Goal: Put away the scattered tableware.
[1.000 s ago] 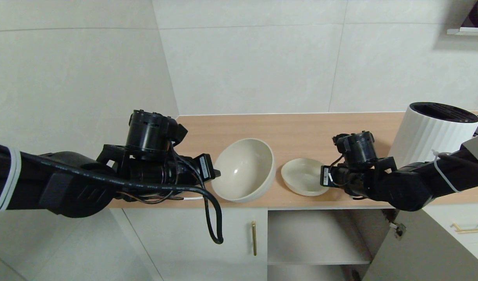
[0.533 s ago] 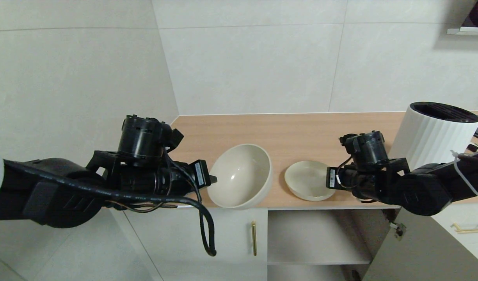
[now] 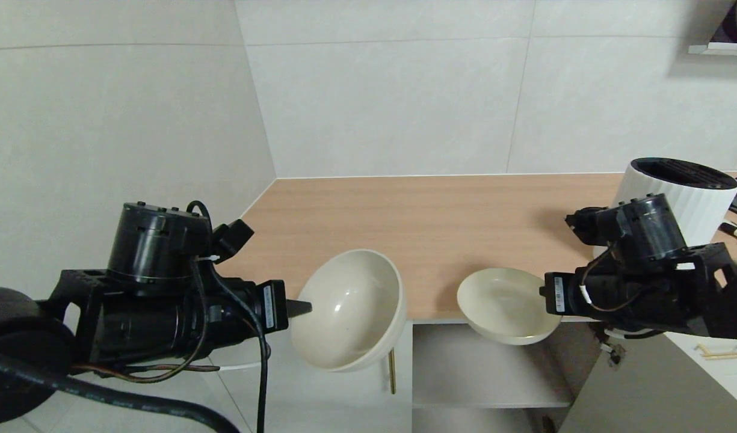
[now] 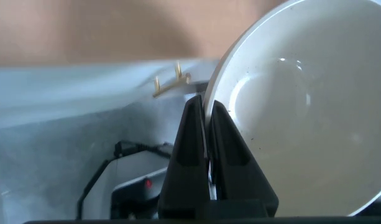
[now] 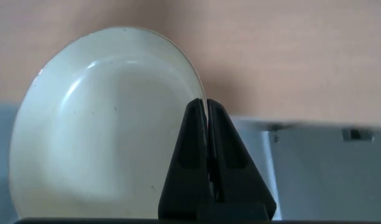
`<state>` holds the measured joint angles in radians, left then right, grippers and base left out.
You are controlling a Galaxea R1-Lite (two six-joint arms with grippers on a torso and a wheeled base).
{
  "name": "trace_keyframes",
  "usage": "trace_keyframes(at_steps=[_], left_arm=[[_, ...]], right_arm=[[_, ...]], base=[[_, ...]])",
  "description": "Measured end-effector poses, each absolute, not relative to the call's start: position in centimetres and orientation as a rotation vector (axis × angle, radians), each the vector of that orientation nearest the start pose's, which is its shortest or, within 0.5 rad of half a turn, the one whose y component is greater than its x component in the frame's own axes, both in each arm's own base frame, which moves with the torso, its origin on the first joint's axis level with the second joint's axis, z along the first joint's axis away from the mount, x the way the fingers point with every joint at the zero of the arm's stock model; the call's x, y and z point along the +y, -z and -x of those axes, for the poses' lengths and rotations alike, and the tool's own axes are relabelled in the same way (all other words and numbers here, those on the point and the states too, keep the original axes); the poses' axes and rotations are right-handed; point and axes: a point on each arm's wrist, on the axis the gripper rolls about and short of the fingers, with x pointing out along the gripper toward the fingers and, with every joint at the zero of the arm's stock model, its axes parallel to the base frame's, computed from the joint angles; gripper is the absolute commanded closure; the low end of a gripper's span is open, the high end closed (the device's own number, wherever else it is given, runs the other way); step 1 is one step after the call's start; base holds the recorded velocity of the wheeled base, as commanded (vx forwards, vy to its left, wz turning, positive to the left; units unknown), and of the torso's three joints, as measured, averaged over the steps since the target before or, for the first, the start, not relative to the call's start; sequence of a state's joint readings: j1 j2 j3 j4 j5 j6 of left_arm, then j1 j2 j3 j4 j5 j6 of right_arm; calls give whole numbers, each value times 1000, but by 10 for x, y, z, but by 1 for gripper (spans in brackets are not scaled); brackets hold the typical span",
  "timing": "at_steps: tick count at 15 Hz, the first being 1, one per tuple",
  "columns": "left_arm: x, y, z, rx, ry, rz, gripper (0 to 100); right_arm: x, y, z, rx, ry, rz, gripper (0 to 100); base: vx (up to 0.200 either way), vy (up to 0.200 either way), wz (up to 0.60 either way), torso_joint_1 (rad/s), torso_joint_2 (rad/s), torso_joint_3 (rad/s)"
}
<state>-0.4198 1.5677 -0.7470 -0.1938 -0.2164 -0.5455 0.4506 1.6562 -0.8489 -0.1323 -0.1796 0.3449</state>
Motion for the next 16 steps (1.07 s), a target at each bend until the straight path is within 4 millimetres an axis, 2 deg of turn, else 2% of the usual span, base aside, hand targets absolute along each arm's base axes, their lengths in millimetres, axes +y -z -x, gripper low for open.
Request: trace_keyframes(at_steps=[3,5,6,11,16], left_arm=[[-106,-165,-225,776,431,443,100],[-106,-165,-224,777,433,440,100],[-106,-165,-224,778,434,440,100],[-107,-163,-226,787,434,437,100],[-108,-161,-227,790,435,434,100]], right_arm=[[109,-163,-234,698,-164,-83,100],[107,-166,-228,692,-167,-80,100],[106,-167,-227,690,-170,-79,100],[105,-166,-223,693,-172,-66,100],[104,-167,-223,687,-172,-70,100]], base=[[0,0,0,0,0,0],[0,0,0,0,0,0],[0,0,0,0,0,0],[-200,0,0,8,3,0],[0,0,0,0,0,0]])
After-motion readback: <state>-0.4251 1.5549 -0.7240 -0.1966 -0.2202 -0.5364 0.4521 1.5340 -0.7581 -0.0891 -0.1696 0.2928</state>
